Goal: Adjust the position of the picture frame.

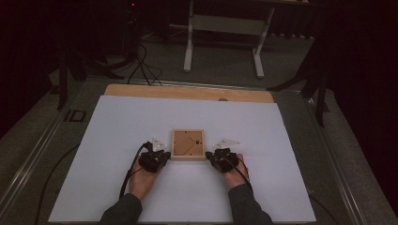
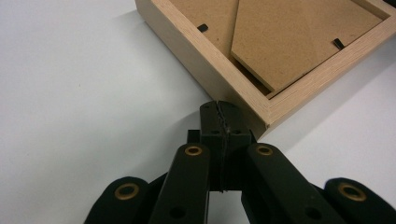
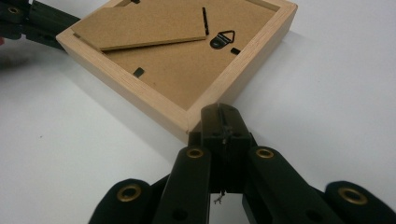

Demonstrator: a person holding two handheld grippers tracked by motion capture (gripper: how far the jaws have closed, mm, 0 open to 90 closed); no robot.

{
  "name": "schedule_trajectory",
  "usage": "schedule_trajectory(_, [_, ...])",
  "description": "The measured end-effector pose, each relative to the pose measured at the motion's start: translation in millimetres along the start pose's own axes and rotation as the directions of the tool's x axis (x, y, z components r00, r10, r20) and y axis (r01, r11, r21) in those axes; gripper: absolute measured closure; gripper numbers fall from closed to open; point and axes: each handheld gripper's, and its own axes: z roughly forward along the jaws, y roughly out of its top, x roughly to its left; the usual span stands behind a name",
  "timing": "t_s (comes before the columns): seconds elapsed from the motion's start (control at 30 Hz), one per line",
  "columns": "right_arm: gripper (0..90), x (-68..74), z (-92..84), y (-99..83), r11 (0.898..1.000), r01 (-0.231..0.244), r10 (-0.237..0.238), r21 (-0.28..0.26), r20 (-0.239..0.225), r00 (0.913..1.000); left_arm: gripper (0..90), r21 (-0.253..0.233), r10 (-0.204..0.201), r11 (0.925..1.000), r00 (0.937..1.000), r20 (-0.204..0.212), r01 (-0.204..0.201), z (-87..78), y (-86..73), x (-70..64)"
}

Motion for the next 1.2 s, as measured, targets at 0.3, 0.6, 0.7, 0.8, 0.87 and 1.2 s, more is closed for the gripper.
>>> schedule_trajectory(0.3, [89.6,-1.1,1.3,0.4,1.0,-0.016,0.016,-0.005,-0.006,0.9998,89.7,-0.005,-0.003,1.0,1.0,0.0,0.003,0.7,0.1,1.1])
schedule_trajectory(0.6, [89.6,-2.6,2.5,0.7,1.0,-0.023,0.023,-0.01,-0.011,0.9997,89.7,-0.006,-0.002,1.0,1.0,-0.007,0.002,0.9,0.2,0.8])
schedule_trajectory(0.7, [89.6,-3.4,2.8,0.9,1.0,-0.027,0.027,-0.01,-0.012,0.9996,89.6,-0.007,-0.003,1.0,1.0,-0.008,0.003,1.0,0.2,0.7])
schedule_trajectory(0.8, [89.6,-3.6,3.3,0.9,1.0,-0.028,0.028,-0.013,-0.011,0.9995,89.7,-0.008,-0.004,1.0,1.0,-0.008,0.004,1.1,0.2,0.8])
schedule_trajectory(0.87, [89.6,-3.9,3.4,0.9,0.999,-0.029,0.029,-0.014,-0.012,0.9995,89.7,-0.01,-0.004,0.9999,1.0,-0.009,0.004,1.3,0.2,0.9])
schedule_trajectory(1.2, [89.6,-3.6,3.8,1.2,0.999,-0.031,0.03,-0.014,-0.017,0.9994,89.6,-0.014,-0.02,0.9997,0.9998,-0.006,0.02,1.2,-0.3,2.6])
